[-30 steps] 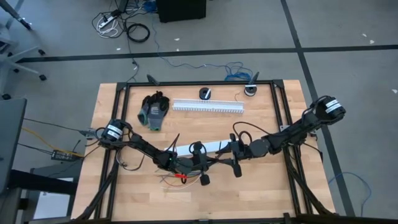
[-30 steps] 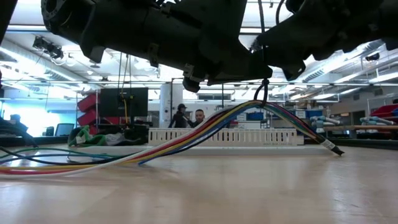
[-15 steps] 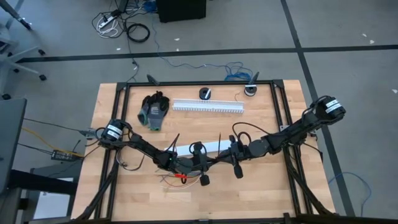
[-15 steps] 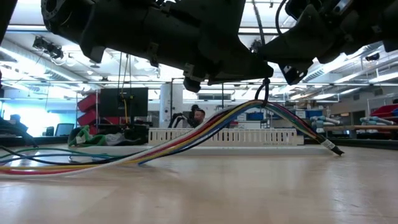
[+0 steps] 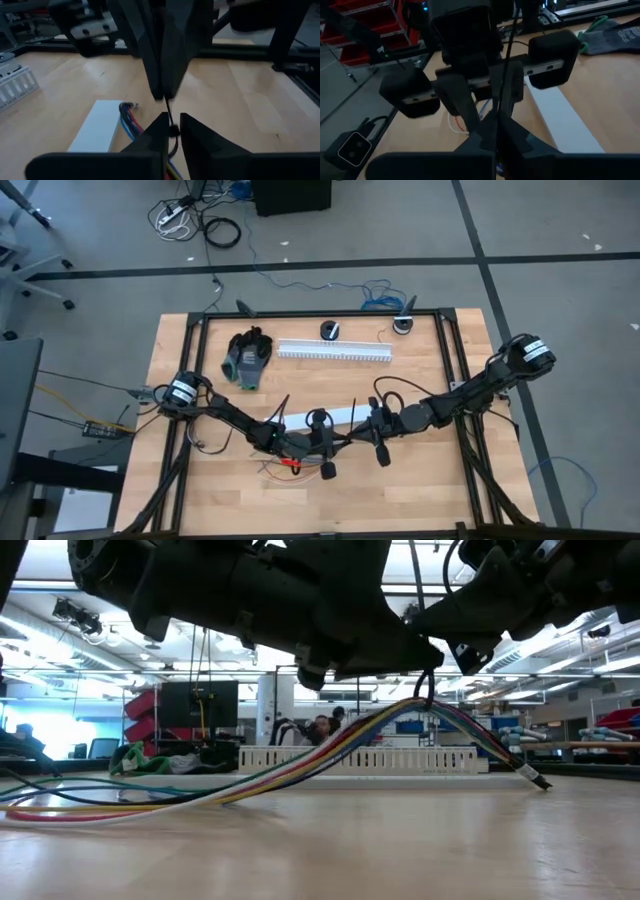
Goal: Ziptie cables
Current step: Wrap the black zip tie around the cables
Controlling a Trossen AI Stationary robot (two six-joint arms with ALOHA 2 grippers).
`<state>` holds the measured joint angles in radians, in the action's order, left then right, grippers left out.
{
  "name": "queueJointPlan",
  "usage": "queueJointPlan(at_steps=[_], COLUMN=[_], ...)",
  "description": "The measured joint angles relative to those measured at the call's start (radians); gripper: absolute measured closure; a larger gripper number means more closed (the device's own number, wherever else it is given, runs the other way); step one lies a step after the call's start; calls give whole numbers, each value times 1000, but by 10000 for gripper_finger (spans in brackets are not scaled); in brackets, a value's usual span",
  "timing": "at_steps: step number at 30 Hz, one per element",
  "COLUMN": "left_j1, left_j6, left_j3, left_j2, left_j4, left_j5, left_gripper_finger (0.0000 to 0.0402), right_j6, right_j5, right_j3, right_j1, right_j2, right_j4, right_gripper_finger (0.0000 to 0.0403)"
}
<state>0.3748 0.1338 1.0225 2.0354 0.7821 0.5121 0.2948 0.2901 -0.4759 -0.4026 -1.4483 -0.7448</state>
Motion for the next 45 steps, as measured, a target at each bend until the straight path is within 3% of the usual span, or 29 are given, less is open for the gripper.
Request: queueJointPlan(at_steps=[18,25,45], left_j1=[0,0,0], left_j6=[-17,5,35], left_j3=[0,0,1], left_j2=[0,0,0], left_j4=[22,-5,-46], left_j5=[17,19,20], left_gripper_finger=[373,396,396], right_j6=[11,-19,-79], right_j5=[-3,-7,-9], right_j3=[0,1,-21], right_j1=[0,0,0], right_j2=[5,4,3], right_j4=[-5,-23,-77], right_gripper_finger=[403,403,402])
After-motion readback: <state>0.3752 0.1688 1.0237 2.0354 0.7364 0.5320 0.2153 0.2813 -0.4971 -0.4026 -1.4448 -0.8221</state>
